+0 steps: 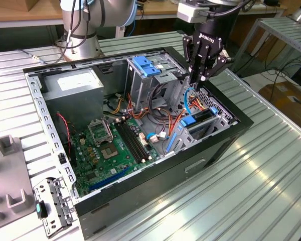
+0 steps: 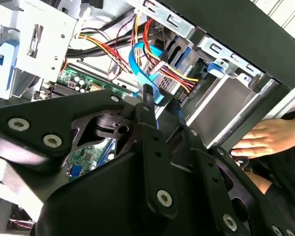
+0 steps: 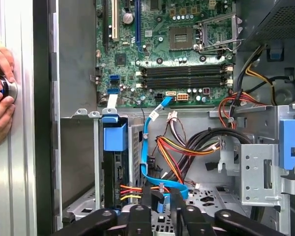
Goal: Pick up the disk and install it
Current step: 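Insert the second disk wire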
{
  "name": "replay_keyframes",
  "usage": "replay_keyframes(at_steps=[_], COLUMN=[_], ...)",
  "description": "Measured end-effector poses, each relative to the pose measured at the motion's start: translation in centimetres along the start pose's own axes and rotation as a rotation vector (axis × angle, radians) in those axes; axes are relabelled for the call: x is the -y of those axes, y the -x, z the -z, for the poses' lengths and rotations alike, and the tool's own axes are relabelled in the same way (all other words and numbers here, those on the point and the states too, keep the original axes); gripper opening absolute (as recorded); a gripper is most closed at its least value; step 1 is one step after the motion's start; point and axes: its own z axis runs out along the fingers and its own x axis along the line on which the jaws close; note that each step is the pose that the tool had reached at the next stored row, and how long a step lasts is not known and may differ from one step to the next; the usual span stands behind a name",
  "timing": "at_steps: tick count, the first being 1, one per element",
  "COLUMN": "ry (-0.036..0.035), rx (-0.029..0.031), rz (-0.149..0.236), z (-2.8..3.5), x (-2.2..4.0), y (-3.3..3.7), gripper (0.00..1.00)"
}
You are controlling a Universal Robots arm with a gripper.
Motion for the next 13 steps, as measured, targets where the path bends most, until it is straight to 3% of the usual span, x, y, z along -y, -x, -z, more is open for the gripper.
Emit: replay_keyframes(at_steps=[6, 9, 13], ry=[-0.0006, -0.0009, -0.0009], rx=[-0.0175, -0.0261, -0.0259], rz=[0.000, 0.000, 0.000], z=[-1.07, -1.23, -1.25], x=[0.11, 0.12, 0.11], y=[0.37, 0.54, 0.47], gripper=[0.30, 0.16, 0.16])
